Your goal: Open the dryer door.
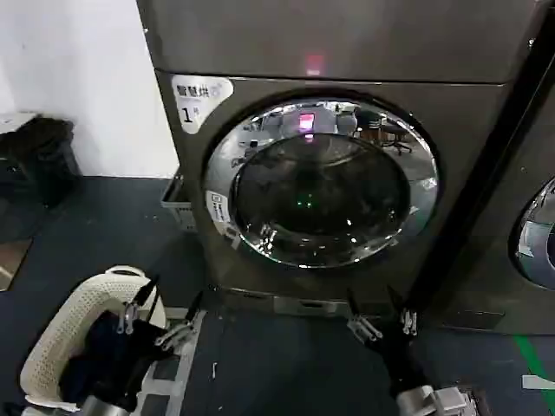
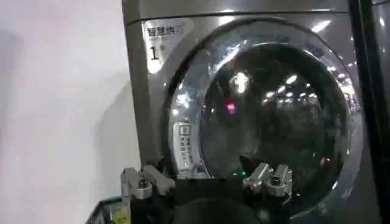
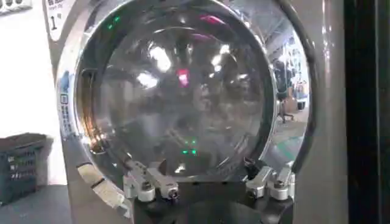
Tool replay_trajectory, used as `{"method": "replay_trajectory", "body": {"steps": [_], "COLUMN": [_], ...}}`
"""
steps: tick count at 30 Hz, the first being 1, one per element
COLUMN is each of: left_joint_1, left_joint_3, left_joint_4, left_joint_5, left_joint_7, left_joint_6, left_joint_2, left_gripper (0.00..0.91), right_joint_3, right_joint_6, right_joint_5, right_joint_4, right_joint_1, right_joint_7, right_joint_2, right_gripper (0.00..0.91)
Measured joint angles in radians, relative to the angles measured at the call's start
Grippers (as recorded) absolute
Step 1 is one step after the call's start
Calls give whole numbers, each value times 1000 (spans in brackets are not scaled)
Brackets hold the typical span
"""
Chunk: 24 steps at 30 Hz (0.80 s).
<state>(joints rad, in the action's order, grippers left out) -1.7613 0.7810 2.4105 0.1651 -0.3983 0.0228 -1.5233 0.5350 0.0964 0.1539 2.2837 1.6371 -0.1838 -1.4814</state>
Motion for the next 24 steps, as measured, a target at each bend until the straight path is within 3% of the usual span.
{"method": "replay_trajectory", "body": {"steps": [4,12,19,24], "left_joint_1": [1,3,-6,9], "left_joint_3": [-1,7,2,-2], "left_joint_4": [7,-7,-1,-4], "left_joint_5": [32,9,-10,-22], "left_joint_7": [-13,-27,-35,-37], "left_joint_6": [-1,24,15,5], "left_joint_2": [10,19,11,8], "left_gripper": [907,907,907,907], "right_joint_3": [24,-26,-150,-263], "right_joint_6": [58,96,185,206], "right_joint_5": [113,266,316,319], "right_joint_4": [4,-83,-209,-312], "right_joint_1": [-71,-268,-491,-676], "right_joint_7": [-50,-146,-172,-209], "right_joint_2": [69,281,421,438], "right_gripper": [907,907,907,907]}}
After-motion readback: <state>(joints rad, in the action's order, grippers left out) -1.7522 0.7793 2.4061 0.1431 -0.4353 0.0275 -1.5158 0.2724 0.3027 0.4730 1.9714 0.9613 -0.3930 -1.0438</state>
